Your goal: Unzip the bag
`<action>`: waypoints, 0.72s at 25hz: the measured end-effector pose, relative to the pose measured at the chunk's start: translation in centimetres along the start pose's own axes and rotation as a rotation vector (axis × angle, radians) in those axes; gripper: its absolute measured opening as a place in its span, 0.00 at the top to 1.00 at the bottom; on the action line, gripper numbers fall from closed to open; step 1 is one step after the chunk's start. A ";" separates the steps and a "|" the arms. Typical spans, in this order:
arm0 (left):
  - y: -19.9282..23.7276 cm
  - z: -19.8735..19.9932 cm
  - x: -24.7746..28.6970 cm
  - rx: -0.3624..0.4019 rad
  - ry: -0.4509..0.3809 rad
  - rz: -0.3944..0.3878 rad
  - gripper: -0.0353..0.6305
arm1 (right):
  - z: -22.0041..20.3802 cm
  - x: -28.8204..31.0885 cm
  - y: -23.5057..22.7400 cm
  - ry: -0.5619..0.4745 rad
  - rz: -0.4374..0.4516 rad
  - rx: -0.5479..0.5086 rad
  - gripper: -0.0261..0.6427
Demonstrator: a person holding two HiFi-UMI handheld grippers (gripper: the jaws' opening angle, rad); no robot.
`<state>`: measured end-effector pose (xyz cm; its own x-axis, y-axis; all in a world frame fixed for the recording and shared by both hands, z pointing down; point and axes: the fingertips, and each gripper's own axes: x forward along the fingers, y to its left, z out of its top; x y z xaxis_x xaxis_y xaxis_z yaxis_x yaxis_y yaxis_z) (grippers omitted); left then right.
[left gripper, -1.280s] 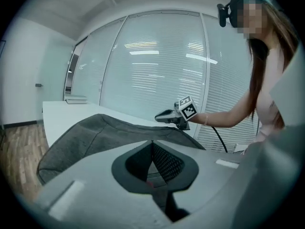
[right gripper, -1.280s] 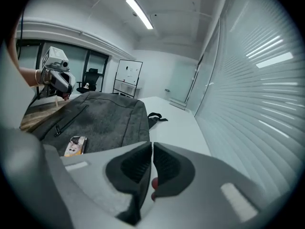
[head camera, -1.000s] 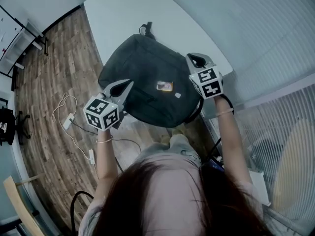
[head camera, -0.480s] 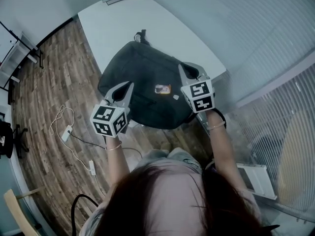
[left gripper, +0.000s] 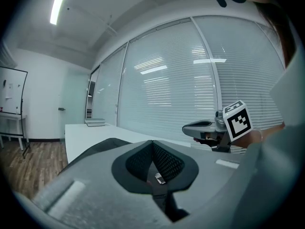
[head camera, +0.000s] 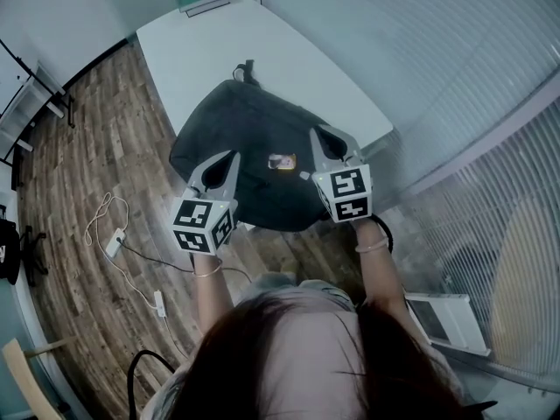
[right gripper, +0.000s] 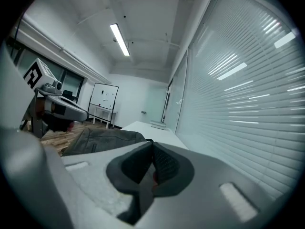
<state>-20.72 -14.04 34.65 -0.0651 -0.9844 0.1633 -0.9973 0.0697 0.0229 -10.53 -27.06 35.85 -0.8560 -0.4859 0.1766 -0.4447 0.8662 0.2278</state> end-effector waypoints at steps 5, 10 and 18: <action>-1.8 0.4 -1.2 0.002 -0.007 -0.004 0.93 | 0.7 -2.1 1.3 -0.006 0.011 0.001 0.96; -3.1 0.8 -2.6 0.000 -0.026 0.009 0.93 | 1.0 -4.0 2.2 -0.018 0.022 0.023 0.96; -5.2 1.8 -5.4 0.013 -0.062 0.016 0.93 | 1.7 -6.9 3.9 -0.047 0.016 0.044 0.96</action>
<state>-15.22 -9.40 31.92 -0.0826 -0.9913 0.1024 -0.9964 0.0839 0.0082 -6.79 -20.07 33.86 -0.8740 -0.4669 0.1343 -0.4412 0.8785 0.1830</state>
